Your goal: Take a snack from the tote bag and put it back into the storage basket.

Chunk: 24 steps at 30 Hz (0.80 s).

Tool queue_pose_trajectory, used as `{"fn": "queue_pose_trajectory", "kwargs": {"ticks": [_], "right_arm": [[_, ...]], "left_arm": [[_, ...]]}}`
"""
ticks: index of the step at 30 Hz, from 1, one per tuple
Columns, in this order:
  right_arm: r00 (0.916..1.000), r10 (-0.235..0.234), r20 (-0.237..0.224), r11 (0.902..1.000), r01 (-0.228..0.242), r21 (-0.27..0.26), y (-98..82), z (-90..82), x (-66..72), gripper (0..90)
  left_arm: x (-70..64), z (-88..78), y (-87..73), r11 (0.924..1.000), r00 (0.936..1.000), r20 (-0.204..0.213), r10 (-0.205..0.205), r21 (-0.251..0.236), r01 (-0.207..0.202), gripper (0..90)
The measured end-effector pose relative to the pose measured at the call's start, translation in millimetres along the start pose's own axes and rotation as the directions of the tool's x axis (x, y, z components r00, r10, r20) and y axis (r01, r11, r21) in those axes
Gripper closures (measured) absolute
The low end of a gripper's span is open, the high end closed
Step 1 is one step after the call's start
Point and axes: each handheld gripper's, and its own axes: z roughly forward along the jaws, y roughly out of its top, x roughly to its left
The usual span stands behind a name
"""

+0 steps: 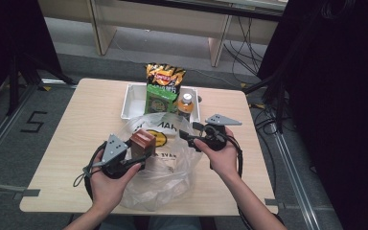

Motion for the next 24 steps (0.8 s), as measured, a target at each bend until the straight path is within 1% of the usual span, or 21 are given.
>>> {"fn": "queue_pose_trajectory", "kwargs": {"ticks": [1,2,3,4,5,6,7,8,9,11,13,14,15,16,17,18,20,21,22,23,24], "right_arm": [[0.9998,0.019,0.007,0.9998,-0.019,0.011,-0.4,-0.6,2.2,32.6],[1.0000,0.000,-0.002,1.0000,0.000,0.004,-0.6,0.9,1.0,32.7],[1.0000,-0.008,0.001,1.0000,0.008,0.006,-1.1,1.3,1.2,32.7],[0.9998,0.020,-0.003,0.9996,-0.020,0.021,-1.5,1.6,3.4,32.7],[0.9999,-0.014,0.005,0.9997,0.014,0.017,-2.0,1.9,2.1,32.7],[0.9999,-0.012,-0.007,0.9999,0.012,0.009,-2.7,3.8,2.4,32.7],[0.9999,-0.006,-0.012,0.9998,0.006,0.019,-2.6,3.4,3.2,32.7],[1.0000,0.004,-0.002,0.9997,-0.004,0.025,-3.5,3.2,4.2,32.7],[0.9998,0.015,-0.010,0.9994,-0.015,0.031,-3.9,3.7,5.1,32.7],[0.9998,0.018,-0.010,0.9995,-0.017,0.028,-4.2,3.7,5.3,32.7],[0.9999,0.009,0.004,0.9998,-0.009,0.018,-4.3,3.3,5.8,32.7],[1.0000,0.004,-0.006,0.9996,-0.004,0.027,-3.7,2.7,4.6,32.7],[1.0000,-0.006,-0.003,0.9999,0.006,0.010,-3.9,2.4,4.3,32.7],[0.9999,0.008,-0.008,0.9999,-0.008,0.015,-3.7,1.7,5.5,32.9],[1.0000,-0.003,-0.008,0.9999,0.003,0.015,-3.5,1.0,4.8,32.9],[0.9998,0.017,-0.003,0.9998,-0.017,0.006,-3.8,0.1,6.6,33.1],[0.9999,0.010,-0.004,1.0000,-0.010,0.000,-2.9,-2.1,6.2,33.4],[0.9997,0.023,-0.007,0.9997,-0.023,-0.007,-2.9,-2.5,7.6,33.4],[0.9999,0.008,-0.008,0.9999,-0.008,-0.013,-2.1,-3.3,6.4,33.4],[0.9996,0.027,-0.012,0.9996,-0.027,-0.008,-1.2,-5.2,7.9,33.3],[1.0000,-0.004,-0.006,0.9996,0.004,-0.027,-0.9,-5.7,5.2,33.3]], "left_arm": [[0.0,-0.6,1.5,1.0000,1.0000,-0.001,-0.003,-0.004,0.003,36.6],[0.4,-0.8,2.9,0.9999,1.0000,0.003,-0.007,-0.014,0.007,36.6],[1.0,-1.5,4.6,0.9999,1.0000,0.004,-0.002,-0.014,0.002,36.6],[1.2,-2.2,6.2,0.9999,1.0000,0.001,0.001,-0.017,-0.001,36.6],[1.0,-2.6,7.8,0.9997,1.0000,-0.001,0.007,-0.023,-0.007,36.6],[1.0,-3.1,9.4,0.9996,0.9999,-0.001,0.013,-0.025,-0.013,36.7],[1.0,-3.6,11.1,0.9995,0.9999,-0.003,0.014,-0.028,-0.015,36.7],[1.5,-4.0,12.7,0.9995,0.9999,-0.001,0.013,-0.030,-0.013,36.7],[2.0,-3.9,14.2,0.9992,1.0000,0.004,0.008,-0.039,-0.008,36.8],[2.4,-5.1,17.8,0.9991,1.0000,-0.002,0.005,-0.041,-0.005,36.8],[3.1,-5.8,21.3,0.9989,1.0000,0.000,0.007,-0.046,-0.007,36.8],[3.7,-6.3,23.2,0.9988,1.0000,-0.002,0.008,-0.049,-0.008,36.9],[4.0,-6.5,25.1,0.9985,1.0000,-0.002,0.007,-0.054,-0.007,36.9],[4.6,-7.1,27.2,0.9984,1.0000,-0.002,0.006,-0.056,-0.006,36.9],[5.3,-7.6,29.4,0.9982,1.0000,-0.003,0.005,-0.059,-0.005,36.9],[5.9,-8.2,31.7,0.9982,1.0000,-0.005,0.004,-0.061,-0.005,36.9],[6.5,-8.5,36.2,0.9977,1.0000,-0.005,0.003,-0.067,-0.003,36.9],[6.9,-8.4,38.5,0.9976,1.0000,-0.006,0.007,-0.069,-0.007,37.0],[6.9,-8.1,40.4,0.9975,0.9999,-0.010,0.005,-0.070,-0.005,37.0],[7.2,-7.6,42.3,0.9973,0.9999,-0.012,0.007,-0.073,-0.007,37.0],[7.5,-7.2,44.0,0.9971,0.9999,-0.012,0.004,-0.076,-0.005,37.0]]}}
